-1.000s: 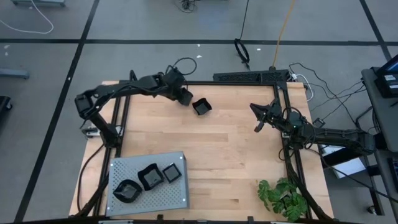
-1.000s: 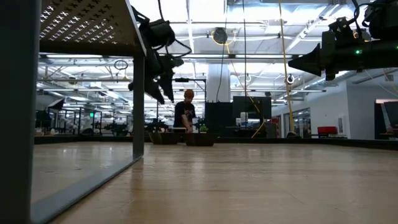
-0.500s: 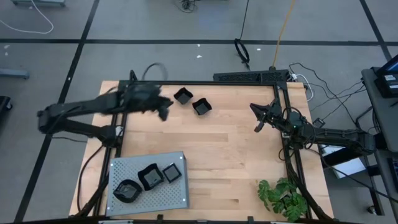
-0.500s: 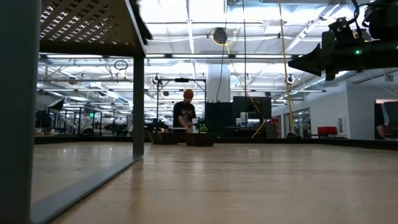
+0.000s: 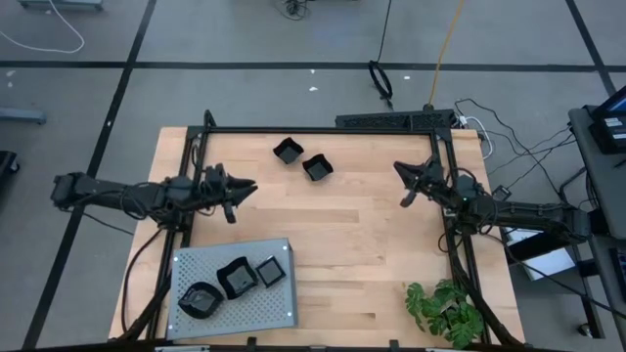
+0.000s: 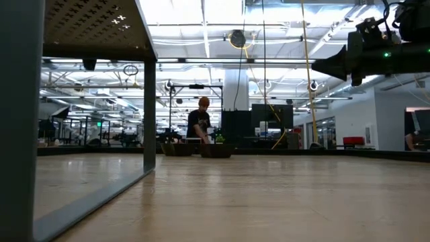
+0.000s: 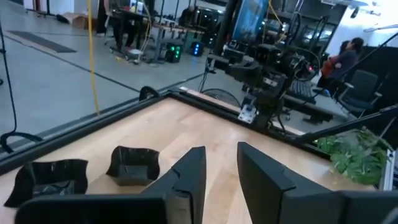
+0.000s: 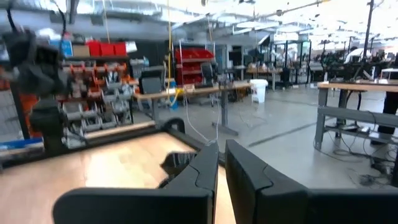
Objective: Pick & Place Mini shaped plates
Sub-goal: Stack the distorted square plate on top of the other distorted square plate on the shelf
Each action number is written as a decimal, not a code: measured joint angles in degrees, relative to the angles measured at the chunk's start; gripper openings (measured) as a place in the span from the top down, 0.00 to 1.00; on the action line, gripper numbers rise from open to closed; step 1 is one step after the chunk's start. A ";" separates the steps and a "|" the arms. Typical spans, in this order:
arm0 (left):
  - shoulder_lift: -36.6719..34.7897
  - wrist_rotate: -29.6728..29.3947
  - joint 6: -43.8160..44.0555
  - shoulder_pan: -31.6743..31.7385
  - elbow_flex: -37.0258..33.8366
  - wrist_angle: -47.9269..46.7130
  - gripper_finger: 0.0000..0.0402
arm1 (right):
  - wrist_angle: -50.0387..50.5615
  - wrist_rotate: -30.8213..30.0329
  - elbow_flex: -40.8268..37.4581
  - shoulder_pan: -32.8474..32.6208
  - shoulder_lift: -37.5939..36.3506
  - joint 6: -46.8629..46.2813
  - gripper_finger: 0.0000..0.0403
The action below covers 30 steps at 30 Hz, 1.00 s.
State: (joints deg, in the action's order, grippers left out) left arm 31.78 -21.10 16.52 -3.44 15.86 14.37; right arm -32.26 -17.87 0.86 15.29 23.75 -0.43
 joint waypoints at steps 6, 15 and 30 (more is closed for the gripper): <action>-1.73 0.02 -0.97 0.00 -2.91 1.21 0.77 | -4.90 -0.15 -0.01 -0.02 0.00 -10.98 0.96; -8.45 -1.73 -13.26 0.02 -1.40 1.80 0.77 | -9.51 -5.07 0.01 -0.02 0.04 -19.98 0.96; -8.14 -12.11 -8.48 0.33 -1.88 0.31 0.77 | 16.47 8.58 44.51 2.79 43.17 -9.86 0.66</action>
State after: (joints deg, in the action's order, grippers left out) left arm 23.64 -33.22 8.04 -3.11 13.98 14.69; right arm -15.79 -9.29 45.36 18.07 66.92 -10.29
